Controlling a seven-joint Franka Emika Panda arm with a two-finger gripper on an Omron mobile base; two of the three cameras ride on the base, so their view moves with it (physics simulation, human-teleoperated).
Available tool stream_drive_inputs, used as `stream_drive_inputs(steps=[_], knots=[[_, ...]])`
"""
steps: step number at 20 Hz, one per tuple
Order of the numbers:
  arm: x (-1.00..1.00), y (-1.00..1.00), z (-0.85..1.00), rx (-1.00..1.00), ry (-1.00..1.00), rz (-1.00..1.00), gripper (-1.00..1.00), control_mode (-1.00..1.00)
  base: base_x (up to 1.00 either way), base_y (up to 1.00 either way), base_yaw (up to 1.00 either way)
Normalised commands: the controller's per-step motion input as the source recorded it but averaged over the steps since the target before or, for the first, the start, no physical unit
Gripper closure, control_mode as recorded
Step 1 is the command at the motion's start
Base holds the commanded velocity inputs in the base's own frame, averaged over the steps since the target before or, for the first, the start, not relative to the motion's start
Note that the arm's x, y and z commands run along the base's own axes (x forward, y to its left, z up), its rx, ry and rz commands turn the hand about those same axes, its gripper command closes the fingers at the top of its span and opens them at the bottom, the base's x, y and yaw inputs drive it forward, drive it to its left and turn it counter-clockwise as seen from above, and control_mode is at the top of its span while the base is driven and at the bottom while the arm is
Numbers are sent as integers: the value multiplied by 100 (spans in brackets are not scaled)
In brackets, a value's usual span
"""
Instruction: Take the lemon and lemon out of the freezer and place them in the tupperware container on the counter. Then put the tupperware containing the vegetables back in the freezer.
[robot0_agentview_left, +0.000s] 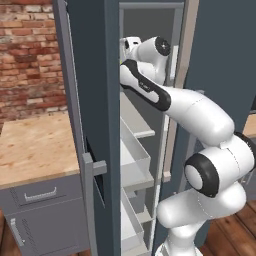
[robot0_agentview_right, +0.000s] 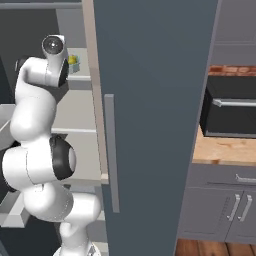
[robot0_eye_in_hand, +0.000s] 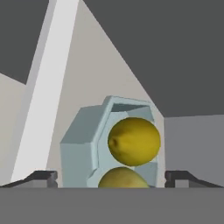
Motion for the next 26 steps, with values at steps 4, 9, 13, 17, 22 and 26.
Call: stream_drive_inputs(steps=[4, 9, 13, 17, 22, 26], knots=[[-65, -1, 20, 0, 0, 1, -100, -100, 0, 0, 0], [-69, -3, 5, 0, 0, 5, -100, -100, 0, 0, 0], [-63, -18, 1, 0, 0, 4, -100, -100, 0, 0, 0], [-59, -36, 5, 0, 0, 2, -100, -100, 0, 0, 0], [-54, -47, 13, 0, 0, 4, -100, -100, 0, 0, 0], [-65, -42, 7, 0, 0, 6, -100, -100, 0, 0, 0]])
